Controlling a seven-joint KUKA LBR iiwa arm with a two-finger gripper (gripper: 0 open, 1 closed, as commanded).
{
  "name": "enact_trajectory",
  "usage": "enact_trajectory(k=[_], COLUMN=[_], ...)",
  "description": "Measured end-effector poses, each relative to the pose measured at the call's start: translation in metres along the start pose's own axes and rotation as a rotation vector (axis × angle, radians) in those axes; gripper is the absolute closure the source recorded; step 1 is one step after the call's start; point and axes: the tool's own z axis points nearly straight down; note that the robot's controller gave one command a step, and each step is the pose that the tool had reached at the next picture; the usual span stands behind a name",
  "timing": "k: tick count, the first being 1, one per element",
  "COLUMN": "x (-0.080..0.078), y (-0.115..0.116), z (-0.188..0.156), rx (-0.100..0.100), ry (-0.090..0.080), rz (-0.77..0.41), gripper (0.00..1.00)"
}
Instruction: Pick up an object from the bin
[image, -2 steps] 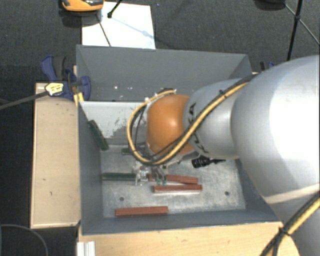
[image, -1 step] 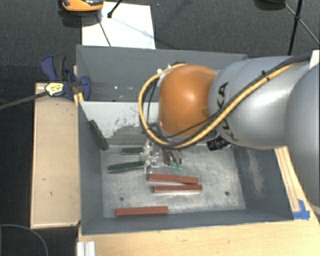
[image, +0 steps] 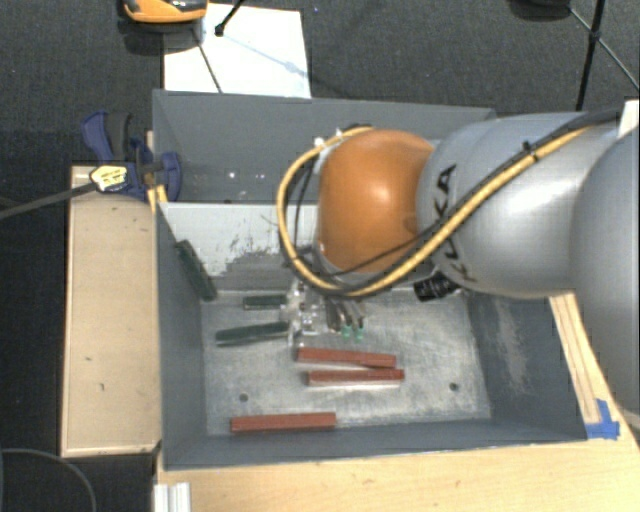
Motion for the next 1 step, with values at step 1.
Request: enact_trajectory(k=[1], x=[-0.0369], y=[0.0221], z=[-0.0367], rx=[0.001], ry=[0.001], rz=[-0.054], gripper=[1.0])
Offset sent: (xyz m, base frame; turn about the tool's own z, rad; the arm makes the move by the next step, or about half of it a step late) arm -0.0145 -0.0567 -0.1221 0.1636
